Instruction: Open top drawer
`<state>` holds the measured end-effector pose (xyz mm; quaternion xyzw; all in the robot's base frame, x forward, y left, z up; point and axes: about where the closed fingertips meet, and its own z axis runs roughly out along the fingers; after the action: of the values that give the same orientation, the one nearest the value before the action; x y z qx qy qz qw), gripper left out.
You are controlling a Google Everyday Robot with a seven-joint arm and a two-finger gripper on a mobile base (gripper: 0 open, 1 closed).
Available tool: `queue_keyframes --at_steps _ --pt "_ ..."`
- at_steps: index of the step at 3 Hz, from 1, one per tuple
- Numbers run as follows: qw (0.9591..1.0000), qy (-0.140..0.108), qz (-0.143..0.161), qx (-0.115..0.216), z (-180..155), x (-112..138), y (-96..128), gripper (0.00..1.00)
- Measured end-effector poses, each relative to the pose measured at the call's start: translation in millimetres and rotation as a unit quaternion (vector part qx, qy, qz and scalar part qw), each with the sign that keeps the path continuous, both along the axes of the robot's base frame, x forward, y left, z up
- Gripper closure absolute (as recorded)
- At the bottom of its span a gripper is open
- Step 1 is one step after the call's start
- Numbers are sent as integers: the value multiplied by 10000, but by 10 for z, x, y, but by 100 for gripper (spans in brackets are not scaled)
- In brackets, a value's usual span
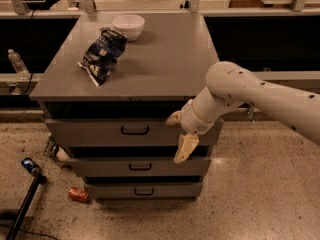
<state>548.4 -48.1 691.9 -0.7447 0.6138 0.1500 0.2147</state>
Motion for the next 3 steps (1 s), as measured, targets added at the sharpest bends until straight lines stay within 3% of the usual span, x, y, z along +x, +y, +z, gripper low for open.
queue_keyframes --at_steps 1,3 --pt "9995 -115 -283 30 152 28 -142 0" --pt "9975 -266 -650 32 78 177 -115 0"
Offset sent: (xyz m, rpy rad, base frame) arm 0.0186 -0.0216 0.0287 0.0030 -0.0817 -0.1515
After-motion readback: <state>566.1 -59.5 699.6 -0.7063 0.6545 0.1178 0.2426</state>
